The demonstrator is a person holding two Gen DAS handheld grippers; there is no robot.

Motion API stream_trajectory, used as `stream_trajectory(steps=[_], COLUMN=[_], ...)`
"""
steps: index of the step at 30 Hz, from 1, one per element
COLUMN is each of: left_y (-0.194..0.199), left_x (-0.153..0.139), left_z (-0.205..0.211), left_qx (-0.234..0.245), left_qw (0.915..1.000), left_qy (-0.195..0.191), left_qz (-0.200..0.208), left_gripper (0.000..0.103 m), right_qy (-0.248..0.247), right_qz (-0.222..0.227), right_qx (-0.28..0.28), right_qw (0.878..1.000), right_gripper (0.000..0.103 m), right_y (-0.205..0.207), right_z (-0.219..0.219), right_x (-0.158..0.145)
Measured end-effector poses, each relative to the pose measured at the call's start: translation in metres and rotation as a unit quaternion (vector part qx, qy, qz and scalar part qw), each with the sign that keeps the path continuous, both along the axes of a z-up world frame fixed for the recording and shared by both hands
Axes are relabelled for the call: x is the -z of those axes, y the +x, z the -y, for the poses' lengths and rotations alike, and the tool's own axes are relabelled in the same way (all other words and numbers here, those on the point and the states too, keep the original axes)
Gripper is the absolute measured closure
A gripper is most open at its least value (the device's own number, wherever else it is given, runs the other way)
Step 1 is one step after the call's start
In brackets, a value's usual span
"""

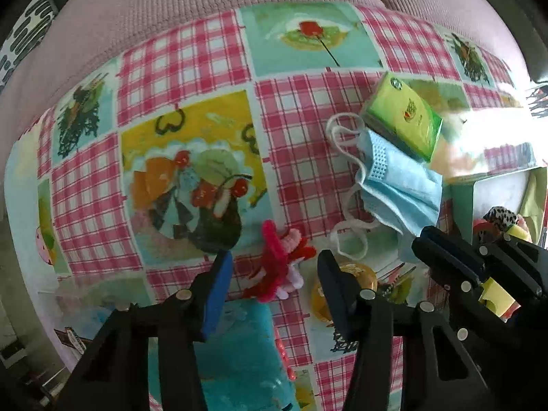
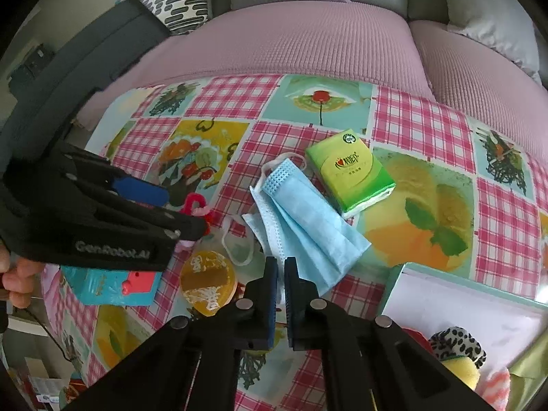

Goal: Organize soft objects
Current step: 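Grasp the red plush toy with the left tool while the right tool grasps the blue mask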

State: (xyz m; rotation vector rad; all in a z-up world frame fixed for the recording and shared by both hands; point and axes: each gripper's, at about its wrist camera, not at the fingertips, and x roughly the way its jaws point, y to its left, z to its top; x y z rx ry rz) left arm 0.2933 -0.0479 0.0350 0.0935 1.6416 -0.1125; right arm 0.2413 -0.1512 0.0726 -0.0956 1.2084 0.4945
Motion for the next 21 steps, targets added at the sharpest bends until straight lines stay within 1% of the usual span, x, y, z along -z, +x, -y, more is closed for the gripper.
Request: stream_trajectory(steps=[2, 10, 13, 17, 21], left_y=[0.0, -0.001, -0.003, -0.006, -0.013], left_x=[0.008, 0.024, 0.027, 0.025, 0.011], left_z=[0.005, 0.021, 0.025, 0.017, 0.011], left_qx=[0.005, 0.019, 0.022, 0.027, 0.029], left_qw=[1.0, 0.9996, 0.9996, 0.9996, 0.9995], left_qy=[0.004, 0.002, 0.004, 0.0, -0.005], left_qz=[-0.005, -0.019, -0.016, -0.008, 0.006], left_gripper=[0.051, 0.074, 0.077, 0.079, 0.08], right_qy=[0.0, 0.0, -0.001, -0.002, -0.001], right_qz=[-0.001, -0.002, -0.003, -0.003, -0.001], right_qx=[0.0, -0.002, 0.0, 0.0, -0.001], right_qw=[1.0, 1.0, 1.0, 1.0, 1.0], right_gripper=[0.101, 0.101, 0.101, 0.101, 0.102], right_y=[0.0, -0.001, -0.001, -0.003, -0.007], right_z=[0.001, 0.003, 0.003, 0.004, 0.004], right_x=[0.001, 0.002, 0.001, -0.001, -0.005])
